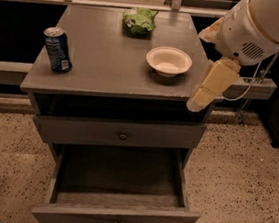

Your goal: Place pepsi can into middle drawer

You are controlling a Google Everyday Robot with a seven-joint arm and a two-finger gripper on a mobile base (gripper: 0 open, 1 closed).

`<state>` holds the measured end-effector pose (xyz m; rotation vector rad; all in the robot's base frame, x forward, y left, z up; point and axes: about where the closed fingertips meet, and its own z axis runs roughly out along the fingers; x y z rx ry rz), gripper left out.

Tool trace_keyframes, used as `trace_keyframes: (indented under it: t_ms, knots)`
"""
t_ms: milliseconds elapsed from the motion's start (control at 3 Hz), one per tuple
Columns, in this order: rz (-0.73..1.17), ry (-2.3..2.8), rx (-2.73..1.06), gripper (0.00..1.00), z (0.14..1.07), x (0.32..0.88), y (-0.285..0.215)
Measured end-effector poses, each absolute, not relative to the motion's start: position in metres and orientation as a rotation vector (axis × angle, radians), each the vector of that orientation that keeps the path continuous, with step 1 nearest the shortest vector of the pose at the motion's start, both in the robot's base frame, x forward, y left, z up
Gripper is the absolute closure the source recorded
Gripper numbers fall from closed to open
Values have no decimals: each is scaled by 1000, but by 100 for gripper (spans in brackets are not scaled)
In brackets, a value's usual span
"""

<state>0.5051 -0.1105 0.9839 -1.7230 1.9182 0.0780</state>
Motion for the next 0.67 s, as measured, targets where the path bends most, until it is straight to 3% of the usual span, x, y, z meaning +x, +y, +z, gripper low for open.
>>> trace_keyframes:
  t_ms: [333, 667]
  knots:
    - [144, 1849, -1678, 0, 980, 537, -90]
    - [291, 1663, -1550, 0, 986, 592, -28]
